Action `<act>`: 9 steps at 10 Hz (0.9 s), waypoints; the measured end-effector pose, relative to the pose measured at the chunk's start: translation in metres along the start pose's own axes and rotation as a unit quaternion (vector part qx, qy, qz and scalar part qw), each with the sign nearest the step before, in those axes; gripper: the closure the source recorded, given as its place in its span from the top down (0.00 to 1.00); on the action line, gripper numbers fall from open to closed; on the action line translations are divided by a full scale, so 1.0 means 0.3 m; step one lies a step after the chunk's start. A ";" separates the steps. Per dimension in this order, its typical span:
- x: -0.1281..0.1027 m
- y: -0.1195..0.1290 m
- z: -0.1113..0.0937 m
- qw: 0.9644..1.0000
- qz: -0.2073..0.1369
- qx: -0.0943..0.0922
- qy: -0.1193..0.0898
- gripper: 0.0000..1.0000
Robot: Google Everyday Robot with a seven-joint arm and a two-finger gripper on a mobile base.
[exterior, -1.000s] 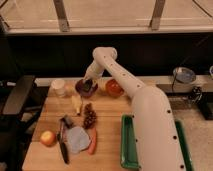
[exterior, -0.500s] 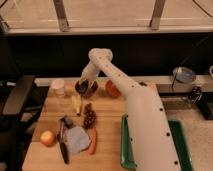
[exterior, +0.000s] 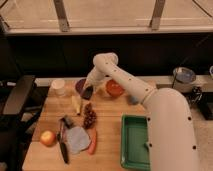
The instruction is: Wipe purple bowl with eraser
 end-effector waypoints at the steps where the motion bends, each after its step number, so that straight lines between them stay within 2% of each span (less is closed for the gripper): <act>1: 0.017 0.000 -0.012 1.000 0.001 -0.004 0.004 0.00; 3: 0.088 -0.020 -0.033 1.000 -0.003 -0.010 0.011 0.00; 5: 0.141 -0.072 -0.019 1.000 -0.017 -0.009 0.010 0.00; 7: 0.144 -0.152 0.026 0.999 -0.035 -0.003 0.000 0.00; 9: 0.113 -0.219 0.073 0.998 -0.055 0.012 -0.016 0.00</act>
